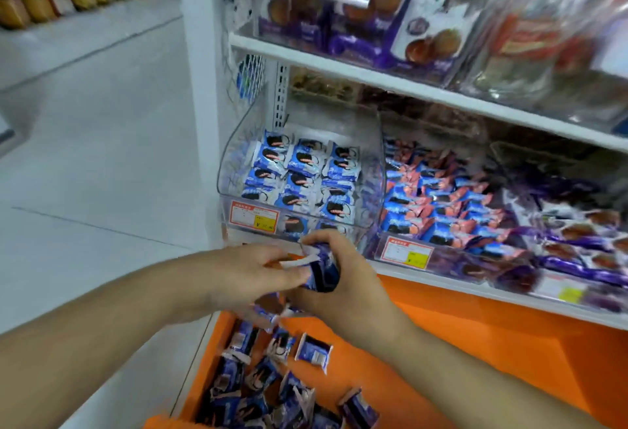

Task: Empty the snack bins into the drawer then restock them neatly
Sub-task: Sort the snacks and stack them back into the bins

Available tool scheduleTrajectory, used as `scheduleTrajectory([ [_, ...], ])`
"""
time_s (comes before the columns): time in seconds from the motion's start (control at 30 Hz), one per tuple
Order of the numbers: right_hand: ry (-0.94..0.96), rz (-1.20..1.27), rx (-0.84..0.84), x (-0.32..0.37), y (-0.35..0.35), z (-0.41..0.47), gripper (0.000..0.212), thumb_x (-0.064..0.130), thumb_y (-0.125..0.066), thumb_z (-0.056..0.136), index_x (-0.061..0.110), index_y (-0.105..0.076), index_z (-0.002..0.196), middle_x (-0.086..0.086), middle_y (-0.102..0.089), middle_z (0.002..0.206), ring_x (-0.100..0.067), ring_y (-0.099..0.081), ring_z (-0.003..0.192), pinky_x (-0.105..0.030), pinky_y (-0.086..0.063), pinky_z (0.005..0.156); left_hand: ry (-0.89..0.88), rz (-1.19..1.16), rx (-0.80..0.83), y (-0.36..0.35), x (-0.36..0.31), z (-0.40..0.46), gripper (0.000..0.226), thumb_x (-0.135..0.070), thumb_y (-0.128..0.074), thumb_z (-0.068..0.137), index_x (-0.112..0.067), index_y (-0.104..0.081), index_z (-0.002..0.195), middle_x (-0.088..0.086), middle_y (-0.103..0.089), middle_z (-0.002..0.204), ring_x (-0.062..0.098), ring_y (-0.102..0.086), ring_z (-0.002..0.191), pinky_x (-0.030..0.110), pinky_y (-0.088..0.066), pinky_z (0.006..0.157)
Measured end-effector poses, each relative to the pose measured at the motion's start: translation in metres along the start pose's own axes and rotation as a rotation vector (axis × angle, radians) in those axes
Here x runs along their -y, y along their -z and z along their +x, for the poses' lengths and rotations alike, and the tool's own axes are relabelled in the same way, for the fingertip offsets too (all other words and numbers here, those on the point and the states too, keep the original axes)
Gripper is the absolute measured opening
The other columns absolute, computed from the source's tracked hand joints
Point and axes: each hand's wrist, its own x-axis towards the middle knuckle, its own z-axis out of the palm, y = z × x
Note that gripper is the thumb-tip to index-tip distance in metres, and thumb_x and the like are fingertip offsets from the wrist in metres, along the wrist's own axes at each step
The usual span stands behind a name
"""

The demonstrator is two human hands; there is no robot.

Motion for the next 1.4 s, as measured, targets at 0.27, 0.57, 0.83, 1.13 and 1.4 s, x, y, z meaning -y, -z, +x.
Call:
scheduleTrajectory([
  [0.27,-0.005,0.244,-0.026,0.058,0.05,-0.047,0.044,0.014,-0.077,0.094,0.027,-0.058,0.132,-0.028,-0.061,0.112,-0.037,-0.065,0.089,-0.053,-0.052,0.075,-0.048,-0.273,-0.132,-0.034,-0.036,-0.023,0.027,-0.027,-0.068,0.1,-0.003,-0.076,0.111,0.025,-0.074,0.106,0.04,-0.073,0.096,0.054,-0.06,0.09],
  [0.57,-0.056,0.476,-0.167,0.047,0.059,-0.038,0.07,-0.022,-0.051,0.085,0.032,-0.064,0.128,-0.022,-0.072,0.109,-0.048,-0.067,0.098,-0.054,-0.053,0.077,0.067,-0.534,-0.262,-0.047,-0.053,-0.012,0.013,-0.031,-0.068,0.1,-0.023,-0.076,0.106,0.012,-0.078,0.103,0.037,-0.076,0.094,0.054,-0.063,0.08],
  [0.83,-0.034,0.366,-0.24,0.04,0.06,-0.032,0.061,-0.017,-0.06,0.092,0.033,-0.061,0.128,-0.014,-0.075,0.108,-0.037,-0.073,0.1,-0.053,-0.063,0.081,0.022,-0.57,-0.096,-0.053,-0.061,-0.013,0.025,-0.028,-0.069,0.097,-0.015,-0.073,0.119,0.013,-0.079,0.105,0.033,-0.076,0.101,0.056,-0.059,0.092],
  [1.13,-0.028,0.691,-0.239,0.05,0.082,-0.031,0.034,0.002,-0.062,0.101,0.018,-0.07,0.13,-0.02,-0.052,0.122,-0.042,-0.07,0.115,-0.045,-0.057,0.102,-0.001,-0.471,-0.319,-0.029,-0.056,-0.01,0.017,-0.031,-0.072,0.096,-0.024,-0.073,0.112,0.012,-0.078,0.102,0.036,-0.078,0.085,0.061,-0.063,0.078],
  [1.4,0.137,0.252,-0.337,0.068,0.055,-0.042,0.04,0.007,-0.083,0.084,0.026,-0.066,0.116,-0.021,-0.06,0.102,-0.019,-0.064,0.077,-0.022,-0.056,0.076,0.034,-0.712,-0.202,-0.023,-0.059,-0.016,0.025,-0.035,-0.071,0.095,-0.031,-0.073,0.119,0.017,-0.071,0.116,0.043,-0.076,0.093,0.059,-0.062,0.076],
])
